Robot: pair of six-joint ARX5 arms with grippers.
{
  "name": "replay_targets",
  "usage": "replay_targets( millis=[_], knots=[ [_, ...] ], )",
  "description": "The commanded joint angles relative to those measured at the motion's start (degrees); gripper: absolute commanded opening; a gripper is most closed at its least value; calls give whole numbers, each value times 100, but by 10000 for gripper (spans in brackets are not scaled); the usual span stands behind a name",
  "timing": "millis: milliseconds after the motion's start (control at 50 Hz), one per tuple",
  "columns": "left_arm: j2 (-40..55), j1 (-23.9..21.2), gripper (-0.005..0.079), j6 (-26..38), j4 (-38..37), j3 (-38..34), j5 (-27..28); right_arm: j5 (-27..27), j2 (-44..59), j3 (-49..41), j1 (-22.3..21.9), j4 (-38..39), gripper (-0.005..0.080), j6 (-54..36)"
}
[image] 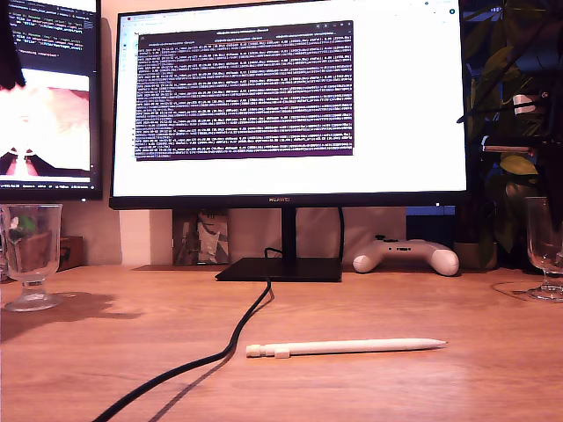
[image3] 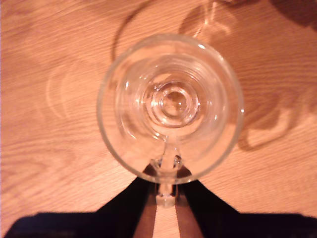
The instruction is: Pick the small glass cups in front of you with each of your hands, and place them behind the white pen
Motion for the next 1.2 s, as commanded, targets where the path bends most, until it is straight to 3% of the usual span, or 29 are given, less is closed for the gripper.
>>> replay_targets(
  millis=[0, 120, 260, 420, 1180],
  knots=[
    [286, 13, 107, 284, -315, 197, -105, 0, 15, 22, -9, 44, -13, -79],
    [789, 13, 130, 737, -772, 577, -190, -2, 15, 22, -9, 44, -13, -170],
    [1283, 17, 257, 887, -1222, 909, -472, -2, 15, 22, -9, 63, -13, -216],
    [1644, 70, 329, 1158, -1248, 1014, -1056, -2, 15, 22, -9, 66, -13, -323],
    [2745, 243, 314, 1482, -579, 1014, -922, -7, 15, 22, -9, 166, -13, -323]
  ],
)
